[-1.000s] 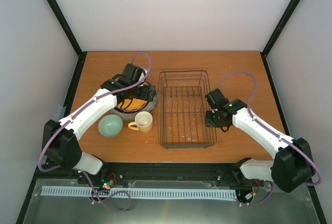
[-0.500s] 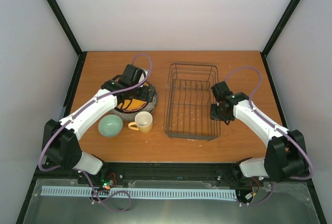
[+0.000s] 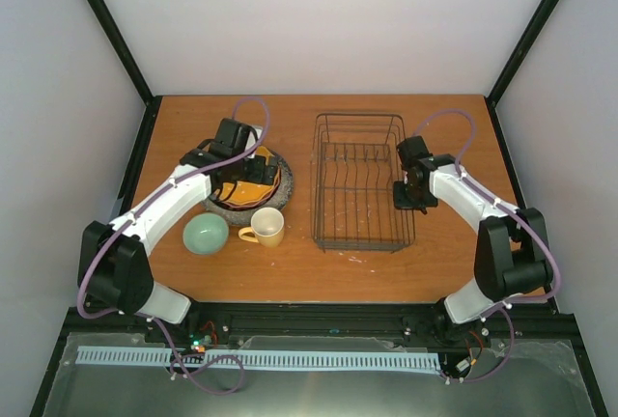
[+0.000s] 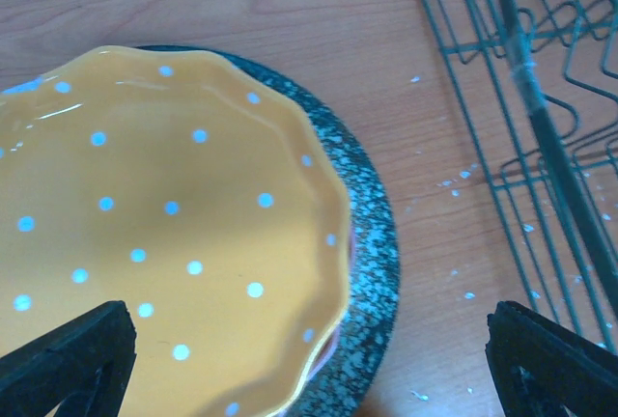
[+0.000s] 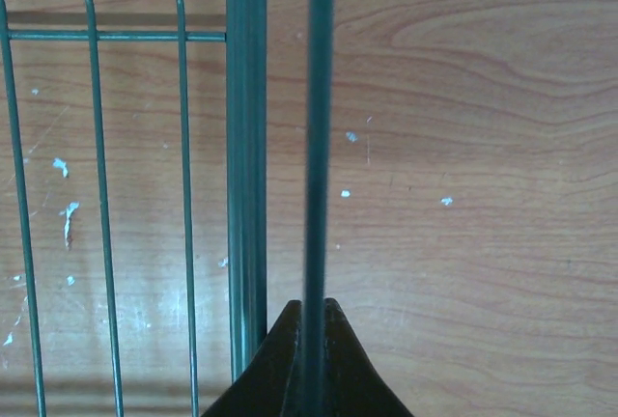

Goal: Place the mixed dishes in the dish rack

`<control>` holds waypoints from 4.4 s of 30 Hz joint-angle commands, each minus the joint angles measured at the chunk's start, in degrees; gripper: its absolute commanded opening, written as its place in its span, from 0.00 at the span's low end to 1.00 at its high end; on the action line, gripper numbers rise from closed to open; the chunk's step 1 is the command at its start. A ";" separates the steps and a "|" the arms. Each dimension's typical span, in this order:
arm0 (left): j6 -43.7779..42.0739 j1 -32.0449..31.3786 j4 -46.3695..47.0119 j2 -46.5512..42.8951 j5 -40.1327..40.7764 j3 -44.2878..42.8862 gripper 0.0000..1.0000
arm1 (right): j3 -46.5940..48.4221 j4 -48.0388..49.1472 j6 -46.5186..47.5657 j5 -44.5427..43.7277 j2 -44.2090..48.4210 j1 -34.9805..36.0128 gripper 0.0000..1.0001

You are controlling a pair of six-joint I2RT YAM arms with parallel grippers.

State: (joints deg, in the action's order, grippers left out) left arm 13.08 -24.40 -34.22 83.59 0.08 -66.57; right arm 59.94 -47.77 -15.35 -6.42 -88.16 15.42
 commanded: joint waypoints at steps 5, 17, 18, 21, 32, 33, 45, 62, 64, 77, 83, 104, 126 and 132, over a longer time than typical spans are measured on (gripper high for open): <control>-2.39 3.07 2.36 -0.35 -2.69 0.49 1.00 | 4.74 1.37 4.57 -0.38 -3.20 -4.42 0.03; -2.79 3.71 2.23 -0.18 -2.10 -0.32 1.00 | 6.08 2.16 5.31 -1.19 -4.65 -8.03 0.03; -2.72 3.72 2.22 -0.18 -2.10 -0.21 1.00 | 6.05 2.34 5.47 -1.48 -4.67 -8.11 0.03; -2.79 3.75 1.95 -0.26 -1.90 -0.30 1.00 | 6.58 2.58 5.77 -1.78 -5.29 -8.91 0.03; -2.80 3.84 0.96 -0.63 -0.43 -1.02 1.00 | 7.73 3.55 6.21 -3.35 -7.98 -12.03 0.03; -2.80 3.84 0.87 -0.62 -0.43 -1.14 1.00 | 7.75 3.56 6.02 -3.27 -7.96 -12.02 0.03; -5.26 3.92 -1.86 -3.06 0.12 -0.90 1.00 | 8.73 2.58 3.67 -4.89 -4.43 -12.06 0.64; -18.79 3.92 -3.75 -19.09 -13.92 7.11 0.86 | 9.52 -5.09 4.48 -12.59 19.79 -12.08 0.46; -18.72 3.92 -3.84 -19.67 -14.24 7.07 0.84 | 8.05 -3.45 4.77 -8.44 18.12 -12.07 0.17; -18.19 3.92 -1.94 -22.58 -10.47 9.01 0.82 | 8.34 -10.56 -6.09 -9.40 15.88 -12.06 0.40; -18.00 3.93 -0.77 -19.86 -10.30 8.57 0.82 | 0.95 -13.69 -14.17 -5.30 22.02 -12.07 0.36; -17.70 3.93 2.02 -20.82 -9.94 10.05 0.83 | -12.99 -5.77 -19.13 1.61 19.94 -12.08 0.03; -16.08 3.93 0.39 -17.63 -6.63 8.10 0.83 | 8.35 -9.30 9.11 4.53 -1.05 -11.82 0.03; -15.98 3.92 -0.01 -17.25 -5.43 7.84 0.83 | 7.45 -9.25 10.91 11.02 -3.68 -8.57 0.03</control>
State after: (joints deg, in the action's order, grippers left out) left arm -3.73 -20.86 -33.50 65.95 -6.66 -56.42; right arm 66.59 -54.92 -10.09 -2.87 -90.11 3.64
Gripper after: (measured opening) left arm 0.829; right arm 0.030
